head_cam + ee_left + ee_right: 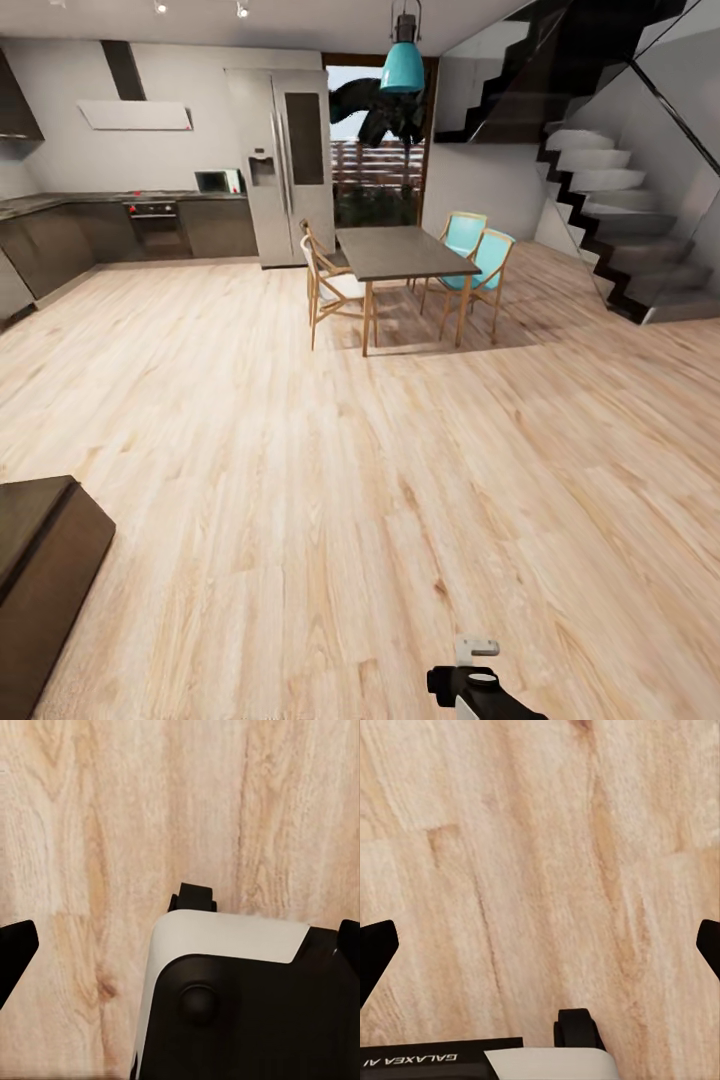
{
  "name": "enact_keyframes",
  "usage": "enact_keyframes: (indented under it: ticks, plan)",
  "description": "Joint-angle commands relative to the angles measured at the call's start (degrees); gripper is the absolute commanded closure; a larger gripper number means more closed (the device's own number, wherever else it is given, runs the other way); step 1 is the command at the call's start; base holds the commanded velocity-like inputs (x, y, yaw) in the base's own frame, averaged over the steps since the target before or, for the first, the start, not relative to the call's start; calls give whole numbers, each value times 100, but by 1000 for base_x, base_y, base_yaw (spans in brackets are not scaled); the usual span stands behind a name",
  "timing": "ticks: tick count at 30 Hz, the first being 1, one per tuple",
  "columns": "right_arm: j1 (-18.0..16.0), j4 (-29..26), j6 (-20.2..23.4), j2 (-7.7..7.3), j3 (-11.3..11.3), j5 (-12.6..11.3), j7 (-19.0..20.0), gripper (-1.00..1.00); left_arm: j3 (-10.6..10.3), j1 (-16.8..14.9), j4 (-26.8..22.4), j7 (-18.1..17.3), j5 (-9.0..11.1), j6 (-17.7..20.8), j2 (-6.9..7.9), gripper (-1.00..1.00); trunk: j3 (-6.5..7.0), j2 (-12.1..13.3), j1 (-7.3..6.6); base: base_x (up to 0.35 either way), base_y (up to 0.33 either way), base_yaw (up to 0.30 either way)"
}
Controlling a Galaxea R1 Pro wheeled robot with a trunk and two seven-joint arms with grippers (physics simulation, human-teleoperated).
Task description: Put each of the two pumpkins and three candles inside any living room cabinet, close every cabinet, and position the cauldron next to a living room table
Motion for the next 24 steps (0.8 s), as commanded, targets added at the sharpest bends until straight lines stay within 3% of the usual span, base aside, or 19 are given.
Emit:
enact_keyframes:
  ticks: [1,24]
  plan:
    - [-1,-14,35,-4,51,-44,-40,-100,-50,-3,-2,22,48,-10,1,-100,-11,-3,0,0,0,215]
    - [-1,-14,32,-4,48,-44,-31,-100,-51,-5,-3,22,48,-10,1,-100,-139,-3,0,0,0,225]
